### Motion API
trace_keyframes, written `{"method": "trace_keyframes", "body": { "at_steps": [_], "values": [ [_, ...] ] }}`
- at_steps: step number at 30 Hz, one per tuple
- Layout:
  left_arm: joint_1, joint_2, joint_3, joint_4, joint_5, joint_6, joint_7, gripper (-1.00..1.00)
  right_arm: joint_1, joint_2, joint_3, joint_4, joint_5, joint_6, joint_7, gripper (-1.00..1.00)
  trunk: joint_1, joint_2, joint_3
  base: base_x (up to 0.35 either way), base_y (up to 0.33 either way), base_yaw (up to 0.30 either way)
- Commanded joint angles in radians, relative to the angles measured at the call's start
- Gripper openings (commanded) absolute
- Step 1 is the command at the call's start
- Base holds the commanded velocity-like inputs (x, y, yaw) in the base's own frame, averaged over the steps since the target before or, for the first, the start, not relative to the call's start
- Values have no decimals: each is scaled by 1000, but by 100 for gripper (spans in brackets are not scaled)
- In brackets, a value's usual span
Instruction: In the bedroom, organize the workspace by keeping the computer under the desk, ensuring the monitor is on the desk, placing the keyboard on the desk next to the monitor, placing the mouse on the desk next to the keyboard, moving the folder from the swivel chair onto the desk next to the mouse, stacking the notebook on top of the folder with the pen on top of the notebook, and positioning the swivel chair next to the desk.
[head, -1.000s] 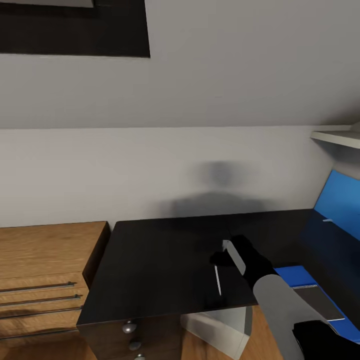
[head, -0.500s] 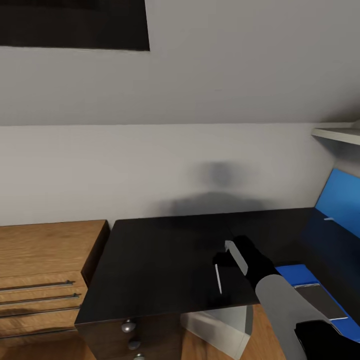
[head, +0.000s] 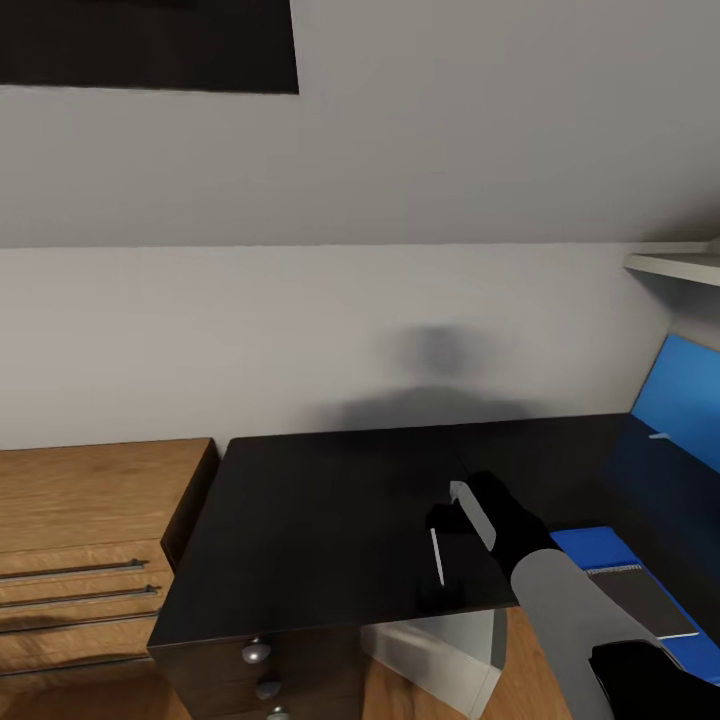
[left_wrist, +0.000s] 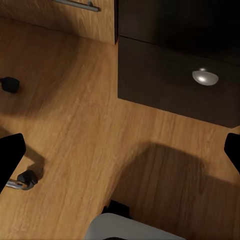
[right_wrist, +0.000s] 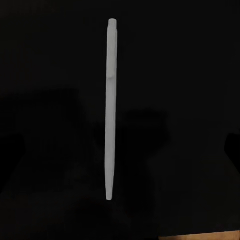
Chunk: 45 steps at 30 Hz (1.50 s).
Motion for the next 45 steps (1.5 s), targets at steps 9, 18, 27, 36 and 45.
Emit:
{"method": "trace_keyframes", "body": {
  "at_steps": [9,18,27,36,45],
  "values": [
    [1,0,-1,-2,10,-1,-1,100,-1,0,5,-1,-11,3,-10,100,12,-22,-10,0,0,0],
    [1,0,-1,-2,10,-1,0,100,-1,2,6,0,-9,3,-11,100,27,-50,-23,0,0,0],
    [1,0,-1,-2,10,-1,0,100,-1,5,7,1,-6,3,-12,100,27,-50,-23,0,0,0],
    [1,0,0,-2,10,-1,0,100,-1,7,8,1,-5,3,-14,100,38,-71,-32,0,0,0],
    [1,1,1,-2,10,-2,0,100,-2,8,9,11,-5,3,-33,100,50,-92,-42,0,0,0]
  ]
}}
